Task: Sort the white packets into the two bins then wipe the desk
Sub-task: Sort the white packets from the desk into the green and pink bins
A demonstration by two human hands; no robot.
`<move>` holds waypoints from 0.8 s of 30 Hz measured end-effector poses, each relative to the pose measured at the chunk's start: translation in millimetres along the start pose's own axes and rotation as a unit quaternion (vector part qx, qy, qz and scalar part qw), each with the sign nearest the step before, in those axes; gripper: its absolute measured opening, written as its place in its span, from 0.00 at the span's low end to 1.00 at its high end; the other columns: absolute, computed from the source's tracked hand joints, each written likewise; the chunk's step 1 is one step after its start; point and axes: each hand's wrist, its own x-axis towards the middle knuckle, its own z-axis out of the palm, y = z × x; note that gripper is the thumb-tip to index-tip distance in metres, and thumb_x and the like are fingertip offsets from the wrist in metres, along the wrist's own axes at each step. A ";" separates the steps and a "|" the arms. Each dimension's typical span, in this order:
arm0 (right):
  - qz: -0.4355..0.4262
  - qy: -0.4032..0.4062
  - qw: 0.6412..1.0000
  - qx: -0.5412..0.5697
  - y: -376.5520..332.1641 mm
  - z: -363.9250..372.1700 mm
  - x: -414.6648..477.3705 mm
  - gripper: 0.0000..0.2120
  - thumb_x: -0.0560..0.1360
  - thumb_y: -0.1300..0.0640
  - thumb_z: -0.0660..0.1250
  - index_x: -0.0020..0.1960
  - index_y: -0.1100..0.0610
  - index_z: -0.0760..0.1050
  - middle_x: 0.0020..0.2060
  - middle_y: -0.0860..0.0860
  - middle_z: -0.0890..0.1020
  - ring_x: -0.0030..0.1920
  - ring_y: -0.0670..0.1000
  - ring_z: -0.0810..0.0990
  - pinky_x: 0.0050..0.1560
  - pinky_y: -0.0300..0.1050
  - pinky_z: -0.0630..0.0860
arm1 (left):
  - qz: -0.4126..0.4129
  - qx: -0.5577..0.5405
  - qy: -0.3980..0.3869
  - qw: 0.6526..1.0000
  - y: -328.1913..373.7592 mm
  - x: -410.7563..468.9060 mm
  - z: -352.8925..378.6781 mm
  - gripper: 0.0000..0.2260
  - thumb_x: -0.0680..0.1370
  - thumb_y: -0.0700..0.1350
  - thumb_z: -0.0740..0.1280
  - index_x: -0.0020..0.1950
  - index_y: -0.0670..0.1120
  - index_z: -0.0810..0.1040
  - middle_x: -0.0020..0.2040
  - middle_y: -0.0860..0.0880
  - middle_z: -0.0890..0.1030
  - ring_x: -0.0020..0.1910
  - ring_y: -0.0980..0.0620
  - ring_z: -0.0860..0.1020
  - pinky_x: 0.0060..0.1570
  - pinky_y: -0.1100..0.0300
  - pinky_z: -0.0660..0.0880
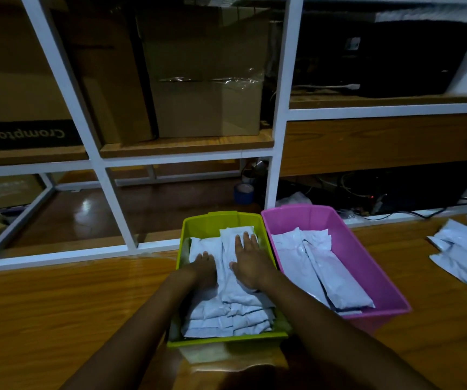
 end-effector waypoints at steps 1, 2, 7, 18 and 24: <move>-0.003 0.018 1.000 0.014 -1.4 -9.7 -5.0 0.35 0.82 0.46 0.55 0.78 0.60 0.41 0.77 0.62 0.43 0.77 0.62 0.41 0.76 0.57 0.46 | 0.005 0.002 0.028 1.000 -0.3 -5.5 -8.0 0.32 0.82 0.51 0.58 0.76 0.33 0.49 0.77 0.33 0.48 0.77 0.36 0.47 0.75 0.46 0.46; -0.007 0.041 0.998 0.040 -2.5 -20.2 -11.9 0.34 0.82 0.47 0.56 0.78 0.60 0.43 0.77 0.62 0.44 0.77 0.61 0.43 0.77 0.55 0.48 | 0.004 -0.006 0.063 0.998 0.2 -12.4 -15.8 0.30 0.82 0.50 0.57 0.76 0.34 0.51 0.78 0.34 0.50 0.77 0.38 0.49 0.75 0.45 0.47; -0.031 0.233 0.958 0.167 12.5 -64.0 -71.9 0.31 0.79 0.48 0.58 0.78 0.57 0.52 0.78 0.54 0.53 0.78 0.52 0.52 0.73 0.45 0.57 | 0.061 -0.185 0.322 0.926 30.6 -63.8 -35.0 0.29 0.82 0.50 0.59 0.78 0.39 0.52 0.79 0.43 0.51 0.78 0.47 0.50 0.75 0.54 0.51; 0.022 0.363 0.912 0.190 135.6 -80.0 -281.1 0.31 0.78 0.47 0.59 0.78 0.52 0.54 0.77 0.48 0.59 0.75 0.47 0.58 0.70 0.43 0.60 | 0.207 -0.312 0.467 0.801 251.1 -144.5 24.7 0.28 0.80 0.55 0.56 0.76 0.43 0.61 0.77 0.51 0.58 0.78 0.55 0.53 0.74 0.65 0.53; 0.071 0.371 0.908 0.181 230.9 -74.3 -369.6 0.31 0.79 0.47 0.59 0.78 0.53 0.54 0.77 0.48 0.59 0.75 0.46 0.58 0.68 0.25 0.48 | 0.245 -0.328 0.455 0.790 364.5 -146.3 48.1 0.26 0.81 0.52 0.59 0.76 0.42 0.61 0.78 0.48 0.59 0.78 0.57 0.53 0.75 0.64 0.53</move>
